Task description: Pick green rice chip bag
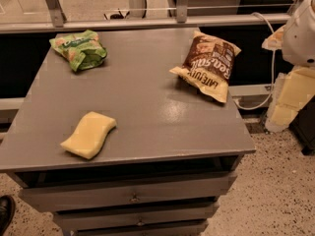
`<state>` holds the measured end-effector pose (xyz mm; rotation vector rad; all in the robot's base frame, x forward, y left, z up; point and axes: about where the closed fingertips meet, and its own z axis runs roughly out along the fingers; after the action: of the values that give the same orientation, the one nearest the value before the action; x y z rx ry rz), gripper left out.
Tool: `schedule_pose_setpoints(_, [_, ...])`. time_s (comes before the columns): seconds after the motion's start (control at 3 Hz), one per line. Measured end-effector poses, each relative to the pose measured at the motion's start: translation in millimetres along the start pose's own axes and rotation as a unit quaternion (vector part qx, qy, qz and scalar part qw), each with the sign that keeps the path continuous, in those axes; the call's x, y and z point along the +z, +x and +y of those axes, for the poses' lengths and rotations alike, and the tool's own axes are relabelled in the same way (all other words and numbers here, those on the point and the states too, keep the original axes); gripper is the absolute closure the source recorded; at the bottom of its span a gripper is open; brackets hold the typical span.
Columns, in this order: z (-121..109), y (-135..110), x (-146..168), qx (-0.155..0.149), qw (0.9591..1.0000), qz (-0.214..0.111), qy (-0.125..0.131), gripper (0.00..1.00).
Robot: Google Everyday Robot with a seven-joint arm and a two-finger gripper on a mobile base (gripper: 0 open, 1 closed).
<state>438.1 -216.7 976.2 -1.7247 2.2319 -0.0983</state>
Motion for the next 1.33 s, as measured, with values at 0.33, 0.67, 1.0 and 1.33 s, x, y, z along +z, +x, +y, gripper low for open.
schedule_pose_setpoints(0.33, [0.0,0.0,0.0,0.0,1.0,0.0,0.0,0.0])
schedule_pose_setpoints(0.67, [-13.8,-37.5,20.1,-0.011,0.9984,-0.053,-0.019,0.0])
schedule_pose_setpoints(1.0, [-30.5,-80.9,40.5,-0.02,0.9942,-0.102,-0.029,0.0])
schedule_pose_setpoints(1.33, [-53.7,-144.6,51.0,-0.027,0.9856,-0.165,-0.024,0.0])
